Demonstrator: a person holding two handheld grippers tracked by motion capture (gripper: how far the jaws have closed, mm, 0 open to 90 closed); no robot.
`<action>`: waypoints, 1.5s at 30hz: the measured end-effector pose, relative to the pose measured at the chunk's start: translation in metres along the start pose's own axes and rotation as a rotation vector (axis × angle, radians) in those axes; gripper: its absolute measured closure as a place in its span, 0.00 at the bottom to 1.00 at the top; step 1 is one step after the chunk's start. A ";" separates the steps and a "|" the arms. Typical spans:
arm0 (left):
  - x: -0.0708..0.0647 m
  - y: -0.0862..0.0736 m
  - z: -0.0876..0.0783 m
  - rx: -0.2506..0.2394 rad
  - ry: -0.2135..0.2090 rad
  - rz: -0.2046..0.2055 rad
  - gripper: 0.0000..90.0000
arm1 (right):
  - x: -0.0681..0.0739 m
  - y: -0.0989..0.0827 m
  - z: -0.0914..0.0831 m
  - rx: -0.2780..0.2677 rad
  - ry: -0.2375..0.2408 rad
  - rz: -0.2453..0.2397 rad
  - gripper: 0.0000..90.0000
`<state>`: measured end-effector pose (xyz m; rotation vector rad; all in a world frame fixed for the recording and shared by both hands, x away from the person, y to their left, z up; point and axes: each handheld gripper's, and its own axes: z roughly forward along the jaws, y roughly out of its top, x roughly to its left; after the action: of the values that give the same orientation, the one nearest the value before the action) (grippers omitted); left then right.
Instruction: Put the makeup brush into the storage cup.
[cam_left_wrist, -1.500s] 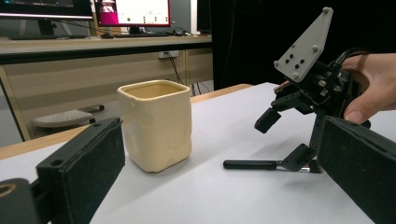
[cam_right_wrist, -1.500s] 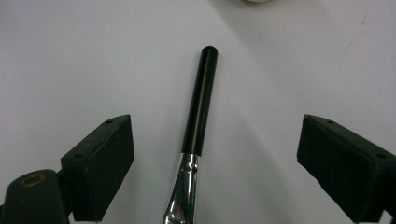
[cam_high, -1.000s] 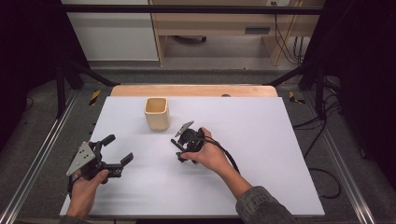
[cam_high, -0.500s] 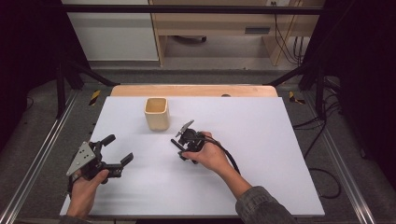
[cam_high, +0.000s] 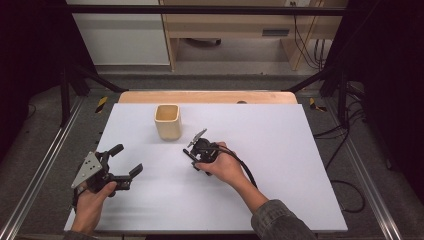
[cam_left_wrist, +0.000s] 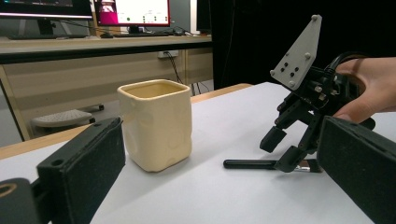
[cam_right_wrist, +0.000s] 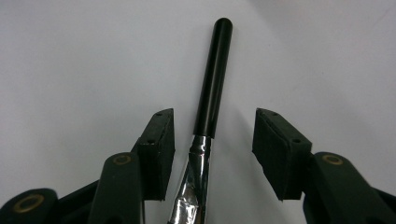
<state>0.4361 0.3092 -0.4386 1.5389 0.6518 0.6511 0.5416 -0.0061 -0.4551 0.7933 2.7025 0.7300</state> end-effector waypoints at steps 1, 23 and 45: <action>0.000 0.000 0.000 -0.002 0.002 -0.001 0.01 | 0.000 0.000 0.000 0.001 0.002 0.003 0.56; -0.001 0.000 0.001 0.006 -0.003 0.007 0.01 | -0.002 -0.001 0.000 0.028 0.022 0.020 0.70; -0.001 0.000 0.002 0.011 -0.006 0.013 0.01 | -0.001 -0.001 0.002 0.041 0.045 0.043 0.81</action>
<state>0.4366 0.3076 -0.4391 1.5556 0.6420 0.6541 0.5427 -0.0068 -0.4568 0.8570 2.7572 0.7123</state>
